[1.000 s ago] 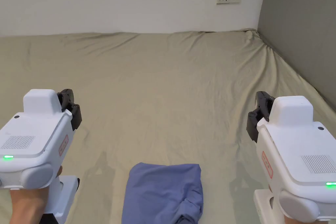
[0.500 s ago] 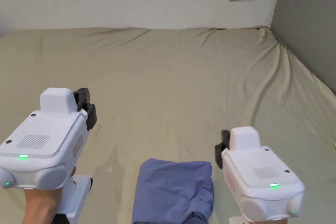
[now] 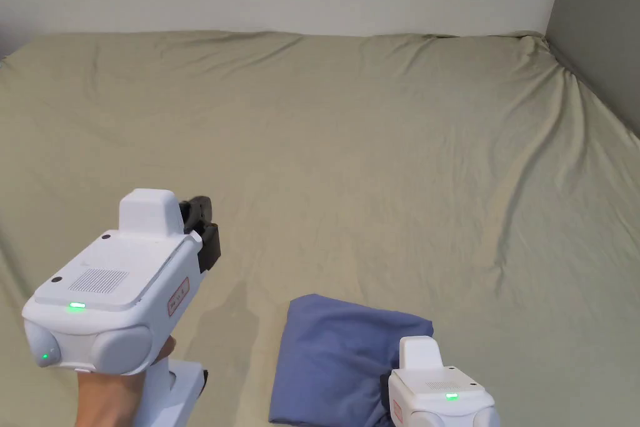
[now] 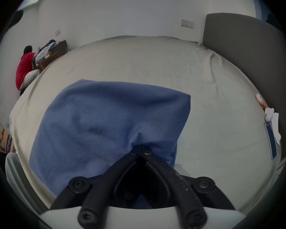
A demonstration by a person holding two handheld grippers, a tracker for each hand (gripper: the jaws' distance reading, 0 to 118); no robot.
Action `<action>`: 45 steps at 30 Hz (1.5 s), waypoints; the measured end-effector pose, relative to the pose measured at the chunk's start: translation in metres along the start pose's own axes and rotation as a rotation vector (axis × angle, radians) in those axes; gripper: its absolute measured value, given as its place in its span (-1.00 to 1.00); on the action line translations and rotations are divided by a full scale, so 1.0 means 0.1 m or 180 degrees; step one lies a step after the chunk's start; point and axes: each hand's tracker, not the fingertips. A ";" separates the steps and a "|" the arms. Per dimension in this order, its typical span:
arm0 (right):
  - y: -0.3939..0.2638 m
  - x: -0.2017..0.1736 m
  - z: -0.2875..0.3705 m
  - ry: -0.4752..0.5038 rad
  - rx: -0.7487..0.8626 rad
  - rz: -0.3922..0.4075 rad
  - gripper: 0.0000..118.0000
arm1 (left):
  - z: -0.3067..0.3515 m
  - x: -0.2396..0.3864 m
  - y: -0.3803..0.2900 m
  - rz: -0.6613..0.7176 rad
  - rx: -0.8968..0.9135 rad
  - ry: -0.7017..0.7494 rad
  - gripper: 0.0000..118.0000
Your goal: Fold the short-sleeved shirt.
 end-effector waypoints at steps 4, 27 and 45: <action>0.02 0.02 0.02 0.0021 -0.0061 0.0041 -0.97 | -0.31 -0.07 -0.22 0.0626 -0.0814 -0.0425 -0.78; 0.01 0.19 0.01 0.0279 -0.0024 -0.0139 -0.97 | -1.23 0.19 -1.42 0.1159 -0.2518 -0.1217 -0.62; 1.03 0.15 0.85 0.0187 0.1125 -0.0065 -0.97 | -1.19 -2.12 -0.57 0.0317 -0.2213 0.0381 -0.80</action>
